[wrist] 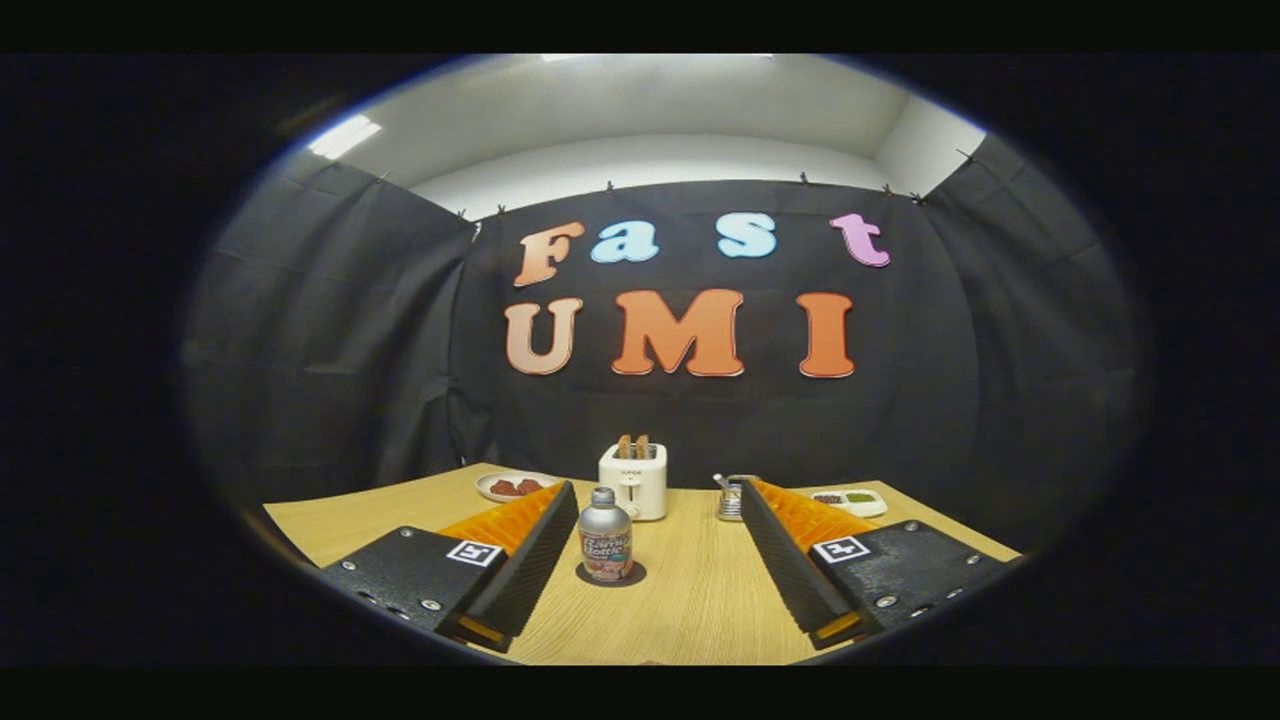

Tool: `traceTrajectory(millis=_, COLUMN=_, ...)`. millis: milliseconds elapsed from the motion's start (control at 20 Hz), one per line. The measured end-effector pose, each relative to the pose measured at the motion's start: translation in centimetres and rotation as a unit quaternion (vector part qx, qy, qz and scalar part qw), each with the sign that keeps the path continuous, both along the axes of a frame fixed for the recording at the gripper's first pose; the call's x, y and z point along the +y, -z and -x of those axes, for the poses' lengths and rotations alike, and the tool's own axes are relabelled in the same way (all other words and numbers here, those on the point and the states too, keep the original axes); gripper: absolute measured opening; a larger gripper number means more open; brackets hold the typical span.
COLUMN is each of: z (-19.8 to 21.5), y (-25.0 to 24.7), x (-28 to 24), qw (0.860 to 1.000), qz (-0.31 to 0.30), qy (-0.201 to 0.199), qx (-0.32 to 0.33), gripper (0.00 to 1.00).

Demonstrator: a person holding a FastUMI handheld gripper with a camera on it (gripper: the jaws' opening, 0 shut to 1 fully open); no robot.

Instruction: Take the bottle from table, then pour the juice into the cup, finally place the bottle on the coaster

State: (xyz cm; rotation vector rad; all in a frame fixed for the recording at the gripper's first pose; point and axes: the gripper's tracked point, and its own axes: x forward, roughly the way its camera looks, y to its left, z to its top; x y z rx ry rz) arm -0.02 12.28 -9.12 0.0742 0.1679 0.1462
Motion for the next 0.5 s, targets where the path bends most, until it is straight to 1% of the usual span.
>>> traceTrajectory(millis=200, z=0.5, y=-1.0, x=-0.4, qw=1.000, qz=0.007, qy=0.006, qx=-0.010, gripper=0.97)
traceTrajectory(millis=500, z=1.6, y=-2.8, x=-0.2, qw=1.000, qz=-0.001, qy=0.001, qx=-0.021, gripper=0.97)
